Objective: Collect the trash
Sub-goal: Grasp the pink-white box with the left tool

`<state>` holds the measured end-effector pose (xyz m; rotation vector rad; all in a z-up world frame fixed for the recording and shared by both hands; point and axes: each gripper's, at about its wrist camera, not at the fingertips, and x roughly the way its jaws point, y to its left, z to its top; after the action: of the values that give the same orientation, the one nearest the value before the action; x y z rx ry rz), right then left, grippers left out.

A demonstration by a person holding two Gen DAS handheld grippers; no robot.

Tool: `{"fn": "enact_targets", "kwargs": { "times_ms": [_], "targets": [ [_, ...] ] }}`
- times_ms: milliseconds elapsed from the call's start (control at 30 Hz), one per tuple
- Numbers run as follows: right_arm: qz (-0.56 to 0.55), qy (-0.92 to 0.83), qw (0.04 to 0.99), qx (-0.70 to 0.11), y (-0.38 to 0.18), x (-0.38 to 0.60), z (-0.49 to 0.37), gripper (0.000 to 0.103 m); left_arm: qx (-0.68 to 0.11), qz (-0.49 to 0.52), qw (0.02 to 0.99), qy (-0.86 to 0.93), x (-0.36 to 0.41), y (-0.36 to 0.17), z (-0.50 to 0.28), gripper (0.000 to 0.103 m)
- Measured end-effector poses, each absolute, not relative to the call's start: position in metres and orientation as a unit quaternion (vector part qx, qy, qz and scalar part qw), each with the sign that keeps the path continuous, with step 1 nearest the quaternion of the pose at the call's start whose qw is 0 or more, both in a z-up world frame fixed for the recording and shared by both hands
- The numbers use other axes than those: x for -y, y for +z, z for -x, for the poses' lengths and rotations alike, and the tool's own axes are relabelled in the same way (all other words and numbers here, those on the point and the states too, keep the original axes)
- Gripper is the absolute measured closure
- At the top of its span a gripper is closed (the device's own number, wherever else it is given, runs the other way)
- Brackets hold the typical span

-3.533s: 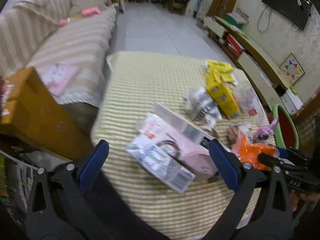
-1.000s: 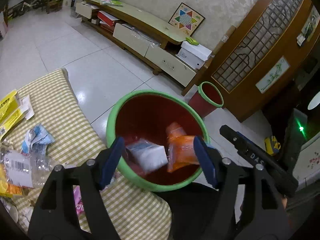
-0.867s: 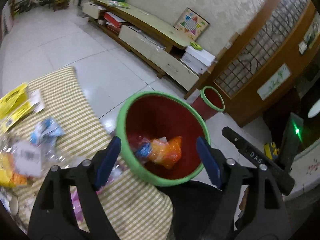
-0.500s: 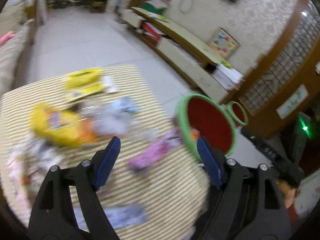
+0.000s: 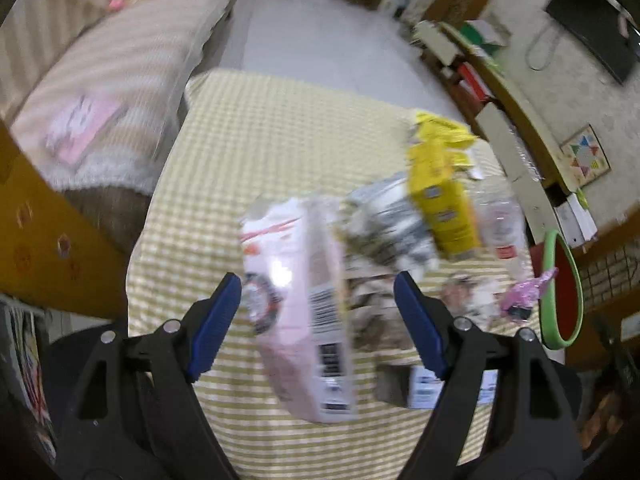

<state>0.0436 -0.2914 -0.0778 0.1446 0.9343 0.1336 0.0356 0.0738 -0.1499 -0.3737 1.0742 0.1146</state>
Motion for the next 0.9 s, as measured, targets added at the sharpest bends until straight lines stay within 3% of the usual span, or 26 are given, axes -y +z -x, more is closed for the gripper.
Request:
{"fn": "enact_targets", "kwargs": {
  "times_ms": [300,367,900],
  "targets": [
    [-0.027,0.104,0.886,-0.452,-0.070,0.243,-0.040,0.033,-0.551,0.282,0.785,0.037,-0.099,-0.212,-0.044,0.030],
    [-0.019,0.112,0.884,-0.454,-0.070,0.233,-0.042,0.033,-0.535,0.303,0.788,0.025,-0.103,-0.209,-0.039,0.047],
    [0.034,0.294,0.807,-0.511,-0.121,0.077,-0.078,0.033,-0.469,0.253,0.843,0.069,-0.118,-0.148,0.035,0.048]
  ]
}}
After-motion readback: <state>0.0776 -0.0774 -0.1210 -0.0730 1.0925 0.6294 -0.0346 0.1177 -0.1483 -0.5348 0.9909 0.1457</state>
